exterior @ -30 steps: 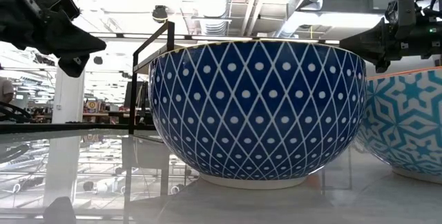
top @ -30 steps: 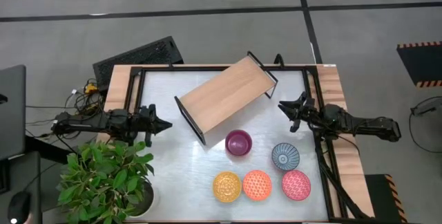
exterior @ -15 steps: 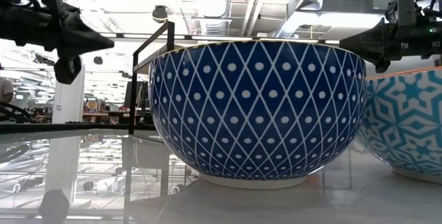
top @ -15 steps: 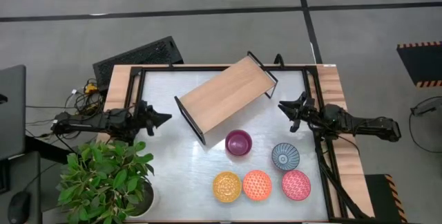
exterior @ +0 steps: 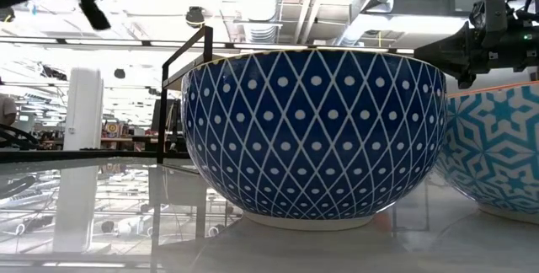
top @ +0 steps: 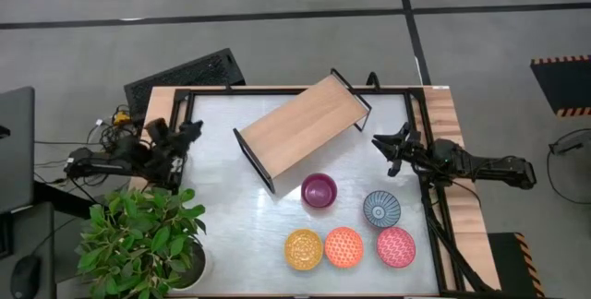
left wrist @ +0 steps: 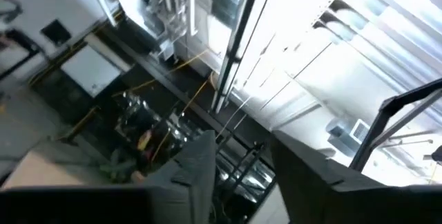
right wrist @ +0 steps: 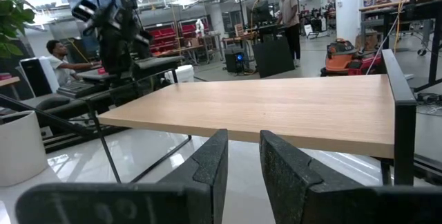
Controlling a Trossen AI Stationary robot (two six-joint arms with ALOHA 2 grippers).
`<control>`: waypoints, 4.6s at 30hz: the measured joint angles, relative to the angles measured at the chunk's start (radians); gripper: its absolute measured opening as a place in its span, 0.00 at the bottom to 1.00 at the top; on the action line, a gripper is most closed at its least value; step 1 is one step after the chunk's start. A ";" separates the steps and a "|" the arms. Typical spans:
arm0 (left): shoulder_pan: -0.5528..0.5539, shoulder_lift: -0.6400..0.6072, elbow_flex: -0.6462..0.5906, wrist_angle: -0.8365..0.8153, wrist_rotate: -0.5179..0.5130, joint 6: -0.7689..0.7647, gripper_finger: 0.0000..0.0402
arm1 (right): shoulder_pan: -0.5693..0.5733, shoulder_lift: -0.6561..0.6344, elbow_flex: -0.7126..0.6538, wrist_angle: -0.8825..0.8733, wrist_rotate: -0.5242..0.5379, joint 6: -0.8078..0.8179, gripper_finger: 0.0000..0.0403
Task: Place and stack bowls onto a shelf
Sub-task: Put the purple bowl on the shelf
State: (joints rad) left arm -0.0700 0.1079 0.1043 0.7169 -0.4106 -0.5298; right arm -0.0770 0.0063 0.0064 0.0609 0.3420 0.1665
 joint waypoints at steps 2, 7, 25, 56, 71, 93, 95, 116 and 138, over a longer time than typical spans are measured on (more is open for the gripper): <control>0.000 0.047 0.043 0.013 0.001 0.014 0.38 | 0.000 0.000 0.000 0.004 0.000 0.002 0.28; 0.000 0.227 0.211 0.015 0.051 0.059 0.50 | 0.005 0.000 0.004 0.099 0.000 0.269 0.28; 0.000 1.016 1.167 -0.929 0.277 0.130 0.57 | 0.005 0.000 0.048 0.176 -0.080 0.692 0.28; -0.052 1.953 1.947 -1.766 0.466 1.038 0.57 | 0.005 0.000 0.054 -0.178 -0.270 0.697 0.28; -0.080 2.123 1.937 -1.675 0.410 0.803 0.57 | 0.005 0.000 0.054 -0.184 -0.269 0.689 0.28; -0.123 2.121 1.916 -1.634 0.386 0.646 0.39 | 0.005 0.000 0.052 -0.187 -0.268 0.686 0.28; -0.123 2.119 1.906 -1.621 0.390 0.638 0.39 | 0.005 0.000 0.052 -0.186 -0.268 0.686 0.28; -0.109 2.163 1.900 -1.584 0.449 0.542 0.39 | 0.005 0.000 0.051 -0.187 -0.267 0.678 0.28; -0.088 2.163 1.900 -1.602 0.485 0.570 0.01 | 0.004 0.000 0.051 -0.187 -0.267 0.671 0.28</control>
State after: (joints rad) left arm -0.1584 2.2711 2.0045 -0.8853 0.0741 0.0400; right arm -0.0727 0.0059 0.0570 -0.1257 0.0753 0.8374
